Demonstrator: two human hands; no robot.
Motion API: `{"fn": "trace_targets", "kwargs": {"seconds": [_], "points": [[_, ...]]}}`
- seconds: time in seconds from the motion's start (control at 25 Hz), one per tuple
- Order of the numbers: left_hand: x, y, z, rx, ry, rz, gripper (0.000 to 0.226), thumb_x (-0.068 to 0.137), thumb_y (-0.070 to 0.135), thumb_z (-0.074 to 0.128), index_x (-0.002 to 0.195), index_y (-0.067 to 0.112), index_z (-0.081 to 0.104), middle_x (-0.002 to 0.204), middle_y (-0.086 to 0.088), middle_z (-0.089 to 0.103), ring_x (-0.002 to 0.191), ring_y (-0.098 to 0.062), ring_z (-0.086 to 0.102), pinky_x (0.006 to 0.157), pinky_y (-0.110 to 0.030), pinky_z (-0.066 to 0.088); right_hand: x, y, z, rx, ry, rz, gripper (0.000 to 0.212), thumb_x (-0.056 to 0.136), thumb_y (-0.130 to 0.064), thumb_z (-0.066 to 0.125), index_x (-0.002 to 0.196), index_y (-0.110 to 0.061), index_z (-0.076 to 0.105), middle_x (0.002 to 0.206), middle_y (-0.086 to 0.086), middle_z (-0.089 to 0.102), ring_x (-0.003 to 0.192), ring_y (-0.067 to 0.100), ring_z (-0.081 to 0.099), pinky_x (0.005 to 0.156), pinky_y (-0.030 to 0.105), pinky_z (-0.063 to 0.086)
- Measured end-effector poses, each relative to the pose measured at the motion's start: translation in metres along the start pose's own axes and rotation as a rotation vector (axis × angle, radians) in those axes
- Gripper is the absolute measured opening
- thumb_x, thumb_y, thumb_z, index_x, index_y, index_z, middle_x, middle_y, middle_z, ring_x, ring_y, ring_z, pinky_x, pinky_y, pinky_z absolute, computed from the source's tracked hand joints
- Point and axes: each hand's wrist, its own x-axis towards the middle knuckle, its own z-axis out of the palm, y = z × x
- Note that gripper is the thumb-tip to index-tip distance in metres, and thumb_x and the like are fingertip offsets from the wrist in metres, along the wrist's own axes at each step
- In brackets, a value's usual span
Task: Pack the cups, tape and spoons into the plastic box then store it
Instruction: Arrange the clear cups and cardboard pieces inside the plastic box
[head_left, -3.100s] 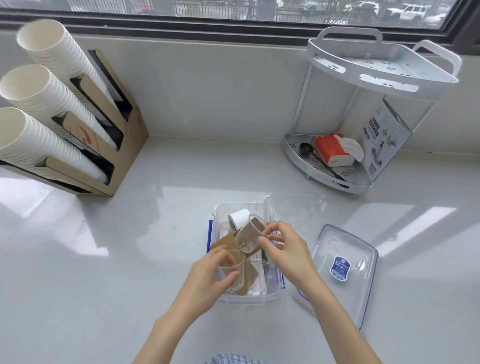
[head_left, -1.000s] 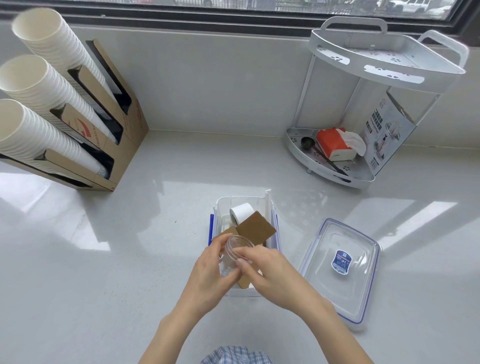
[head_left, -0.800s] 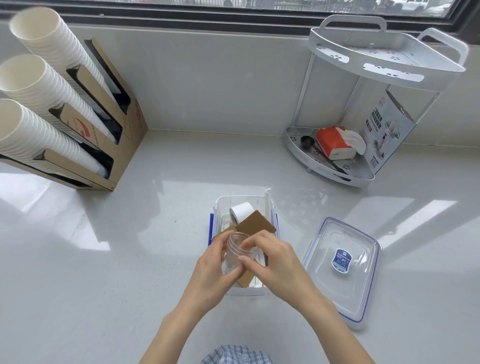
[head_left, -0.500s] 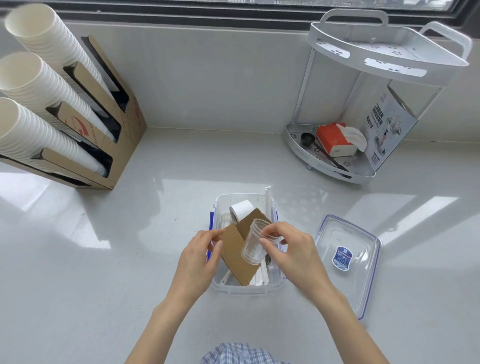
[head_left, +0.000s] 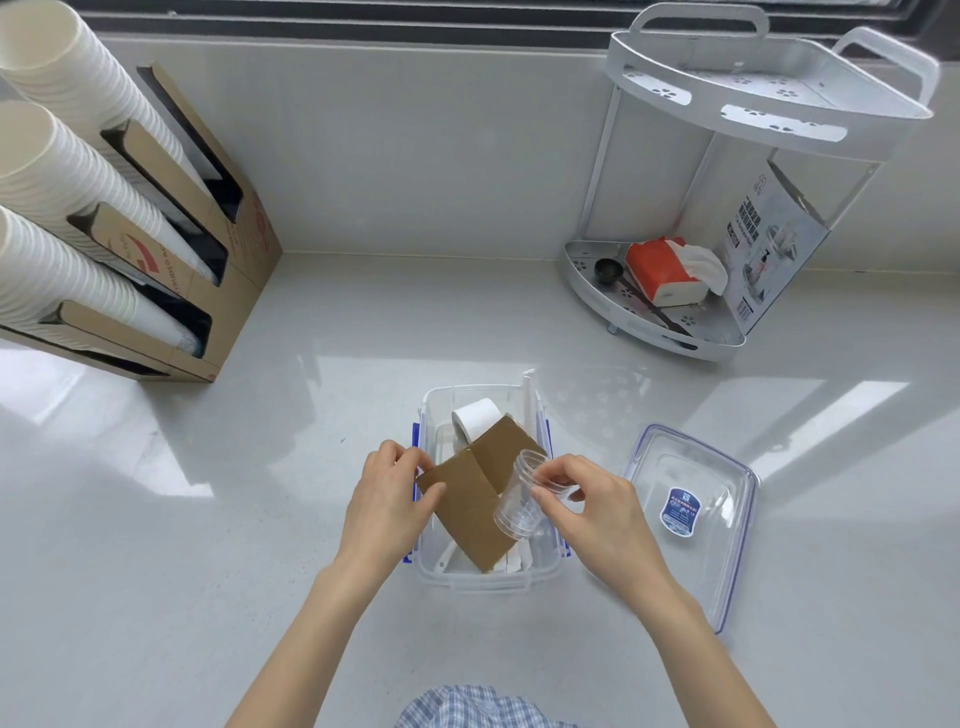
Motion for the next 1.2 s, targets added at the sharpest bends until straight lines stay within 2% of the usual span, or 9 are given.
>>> {"fn": "trace_targets", "kwargs": {"seconds": [0.12,0.24,0.36,0.44,0.56,0.64,0.96,1.08,1.2], "points": [[0.002,0.010,-0.003,-0.165,0.015,0.076,0.004,0.083,0.015,0.056,0.084,0.016,0.052,0.084,0.005,0.051,0.083,-0.014,0.048,0.064,-0.013,0.031,-0.001,0.002,0.001,0.006,-0.012,0.003,0.004,0.083,-0.015,0.062,0.085,-0.016,0.065,0.082,-0.008,0.063,0.077,-0.002,0.056,0.070,-0.004,0.035],[0.009,0.023,-0.004,-0.274,0.037,0.129,0.012,0.082,0.008,0.055,0.083,0.020,0.056,0.077,0.009,0.057,0.075,-0.009,0.054,0.065,-0.003,0.037,-0.002,0.003,0.003,-0.003,-0.024,-0.004,0.004,0.083,-0.015,0.061,0.086,-0.015,0.065,0.082,-0.007,0.063,0.076,0.000,0.056,0.070,-0.003,0.036],[0.021,0.034,0.004,-0.206,0.011,0.183,0.016,0.083,0.011,0.054,0.095,0.017,0.061,0.090,-0.001,0.056,0.082,-0.019,0.055,0.071,-0.018,0.040,-0.004,0.004,0.004,-0.044,-0.059,-0.025,0.007,0.083,-0.016,0.060,0.088,-0.016,0.065,0.082,-0.010,0.060,0.078,0.003,0.054,0.071,-0.002,0.036],[0.027,0.037,0.011,-0.205,-0.033,0.177,0.022,0.083,0.014,0.054,0.102,0.021,0.061,0.094,0.001,0.049,0.088,-0.017,0.052,0.076,-0.021,0.039,-0.006,0.004,0.006,-0.074,-0.132,-0.052,0.012,0.084,-0.015,0.059,0.094,-0.016,0.065,0.087,-0.008,0.062,0.081,0.004,0.054,0.074,0.001,0.037],[0.033,0.035,0.017,-0.210,-0.095,0.164,0.032,0.082,0.016,0.055,0.112,0.027,0.056,0.099,0.002,0.046,0.095,-0.017,0.050,0.081,-0.024,0.039,-0.008,0.006,0.011,-0.107,-0.222,-0.046,0.018,0.086,-0.015,0.056,0.102,-0.016,0.064,0.101,0.000,0.067,0.094,0.011,0.059,0.087,0.019,0.045],[0.033,0.030,0.019,-0.159,-0.164,0.171,0.039,0.082,0.016,0.054,0.118,0.030,0.050,0.104,0.000,0.047,0.099,-0.018,0.051,0.084,-0.026,0.041,-0.010,0.006,0.014,-0.121,-0.257,-0.028,0.021,0.087,-0.015,0.055,0.106,-0.016,0.063,0.105,0.001,0.066,0.099,0.014,0.059,0.091,0.024,0.046],[0.028,0.022,0.033,-0.173,-0.144,0.165,0.049,0.083,0.012,0.053,0.128,0.026,0.038,0.120,-0.005,0.045,0.094,-0.016,0.049,0.079,-0.023,0.040,-0.011,0.007,0.017,-0.122,-0.241,-0.011,0.029,0.089,-0.014,0.053,0.117,-0.021,0.056,0.113,-0.003,0.064,0.103,0.009,0.057,0.091,0.018,0.042],[0.026,0.023,0.037,-0.119,-0.141,0.197,0.057,0.083,0.014,0.053,0.133,0.024,0.030,0.129,0.000,0.039,0.105,-0.016,0.049,0.082,-0.029,0.046,-0.011,0.007,0.018,-0.120,-0.234,-0.014,0.029,0.089,-0.013,0.052,0.116,-0.020,0.057,0.115,-0.003,0.064,0.104,0.009,0.057,0.092,0.017,0.041],[0.028,0.024,0.036,-0.150,-0.176,0.212,0.054,0.082,0.011,0.052,0.132,0.022,0.033,0.132,0.002,0.039,0.110,-0.015,0.048,0.083,-0.026,0.043,-0.012,0.007,0.017,-0.121,-0.237,-0.016,0.028,0.089,-0.013,0.052,0.115,-0.019,0.058,0.115,-0.001,0.064,0.104,0.009,0.057,0.094,0.019,0.043]]}}
